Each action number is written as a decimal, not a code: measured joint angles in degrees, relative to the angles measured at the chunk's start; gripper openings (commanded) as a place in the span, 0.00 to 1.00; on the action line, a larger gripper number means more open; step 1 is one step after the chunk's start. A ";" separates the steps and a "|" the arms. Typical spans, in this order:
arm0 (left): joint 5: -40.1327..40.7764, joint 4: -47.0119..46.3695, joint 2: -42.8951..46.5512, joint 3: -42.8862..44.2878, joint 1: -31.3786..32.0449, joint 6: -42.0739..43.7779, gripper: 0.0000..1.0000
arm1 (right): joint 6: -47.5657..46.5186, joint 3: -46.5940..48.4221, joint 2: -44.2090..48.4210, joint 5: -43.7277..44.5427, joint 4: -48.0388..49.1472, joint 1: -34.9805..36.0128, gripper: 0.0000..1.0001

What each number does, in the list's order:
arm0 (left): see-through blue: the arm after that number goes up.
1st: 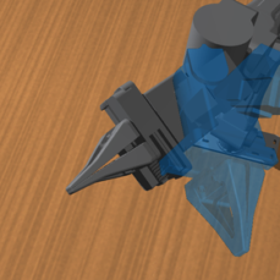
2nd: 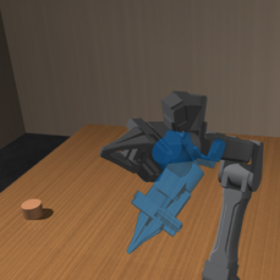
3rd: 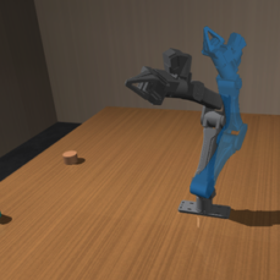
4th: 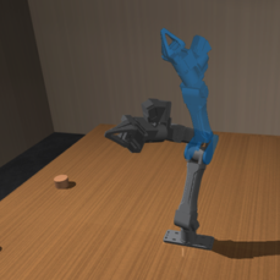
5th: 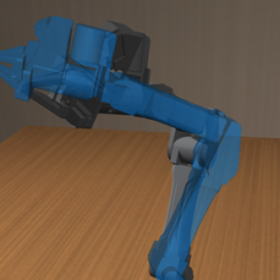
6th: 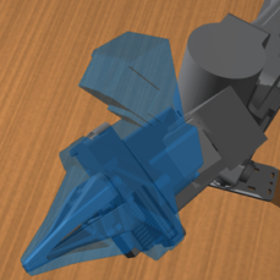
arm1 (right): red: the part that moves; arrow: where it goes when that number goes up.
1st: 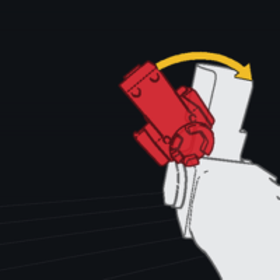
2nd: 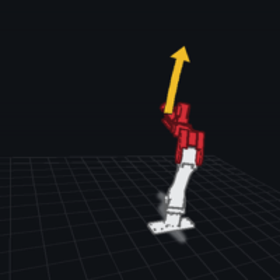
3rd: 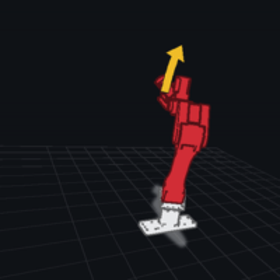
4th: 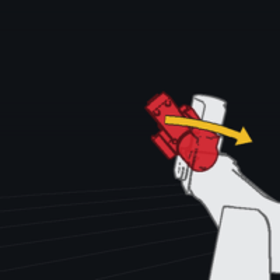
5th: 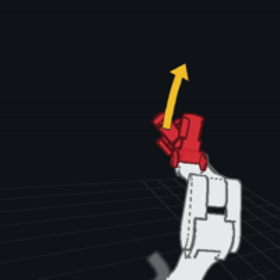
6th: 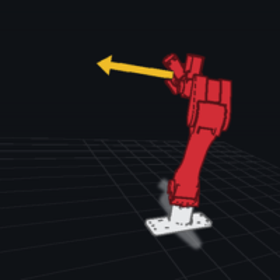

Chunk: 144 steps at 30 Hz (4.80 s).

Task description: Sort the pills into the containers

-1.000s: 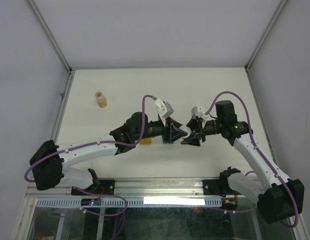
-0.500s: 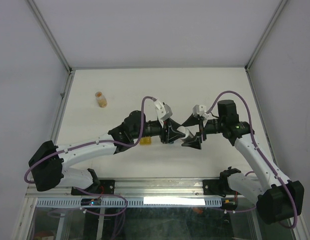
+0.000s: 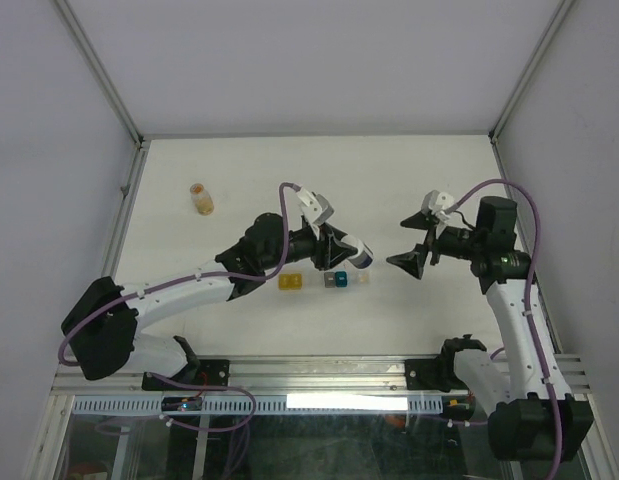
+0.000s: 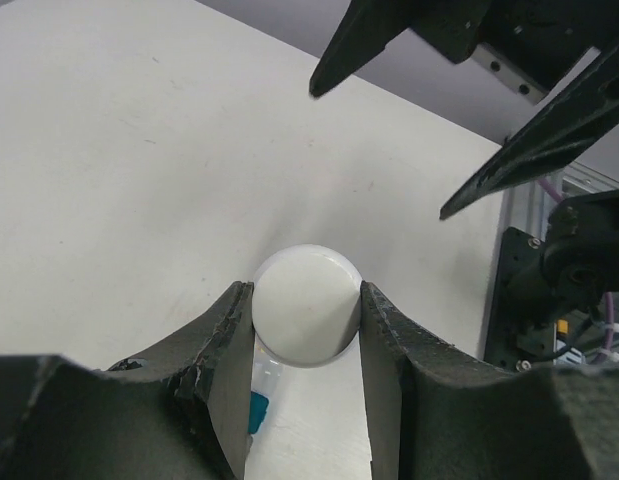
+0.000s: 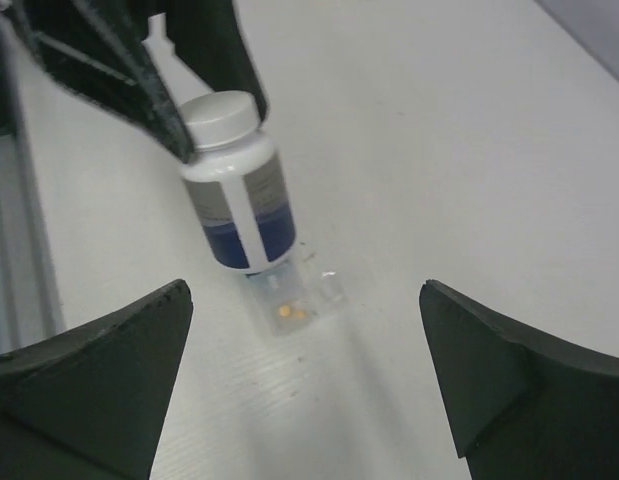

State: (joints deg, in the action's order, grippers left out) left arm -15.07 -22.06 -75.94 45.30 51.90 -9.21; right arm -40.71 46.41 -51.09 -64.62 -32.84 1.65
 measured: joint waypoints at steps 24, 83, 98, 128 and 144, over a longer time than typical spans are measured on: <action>8.00 18.86 -65.20 77.09 3.87 6.08 0.00 | 52.43 -5.03 6.29 47.67 27.28 -27.56 0.99; 2.27 5.70 -4.81 -6.49 -0.76 29.86 0.86 | 6.91 3.41 -19.65 12.48 4.17 4.17 0.99; -3.96 15.21 -16.57 -2.51 -3.96 31.65 0.74 | 4.46 9.94 -36.28 18.08 1.55 10.14 0.78; -6.47 18.25 -21.14 0.70 -4.76 31.80 0.45 | 19.02 14.34 -52.04 23.08 3.74 10.40 0.23; -7.15 18.71 -21.35 1.07 -4.76 32.00 0.44 | 10.82 17.27 -54.40 10.86 -5.57 10.47 0.04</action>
State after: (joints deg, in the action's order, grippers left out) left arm -22.22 -3.36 -97.30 46.37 47.13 22.79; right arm -29.89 63.68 -105.49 -53.76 -38.41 12.12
